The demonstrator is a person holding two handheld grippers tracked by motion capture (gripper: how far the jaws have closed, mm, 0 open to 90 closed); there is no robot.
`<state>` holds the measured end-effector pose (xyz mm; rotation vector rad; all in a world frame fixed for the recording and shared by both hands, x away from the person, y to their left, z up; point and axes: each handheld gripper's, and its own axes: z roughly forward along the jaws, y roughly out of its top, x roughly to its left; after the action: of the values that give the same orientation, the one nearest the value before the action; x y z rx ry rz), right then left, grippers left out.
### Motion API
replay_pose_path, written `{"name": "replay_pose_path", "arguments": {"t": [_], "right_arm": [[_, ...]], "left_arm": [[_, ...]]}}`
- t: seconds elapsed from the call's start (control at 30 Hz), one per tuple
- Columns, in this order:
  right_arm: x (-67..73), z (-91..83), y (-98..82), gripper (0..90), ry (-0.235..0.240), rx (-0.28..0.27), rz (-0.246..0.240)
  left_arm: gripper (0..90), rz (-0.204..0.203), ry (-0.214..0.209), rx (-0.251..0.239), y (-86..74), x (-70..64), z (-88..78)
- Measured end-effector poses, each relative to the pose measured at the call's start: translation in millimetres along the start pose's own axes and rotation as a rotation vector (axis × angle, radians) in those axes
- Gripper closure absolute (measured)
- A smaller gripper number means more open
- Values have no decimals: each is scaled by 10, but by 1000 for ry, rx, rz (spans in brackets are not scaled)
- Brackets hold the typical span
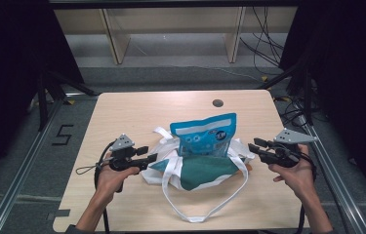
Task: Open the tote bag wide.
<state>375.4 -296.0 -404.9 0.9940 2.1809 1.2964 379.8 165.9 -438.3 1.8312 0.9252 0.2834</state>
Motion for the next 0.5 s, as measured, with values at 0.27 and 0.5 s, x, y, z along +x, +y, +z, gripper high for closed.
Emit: {"name": "replay_pose_path", "arguments": {"t": [0.27,0.5], "right_arm": [[368,75,18,725,122,38,-66],[434,236,-40,767,130,97,-121]], "left_arm": [[802,51,-117,-42,46,-371,79],[819,77,-163,-15,-29,-640,393]]}}
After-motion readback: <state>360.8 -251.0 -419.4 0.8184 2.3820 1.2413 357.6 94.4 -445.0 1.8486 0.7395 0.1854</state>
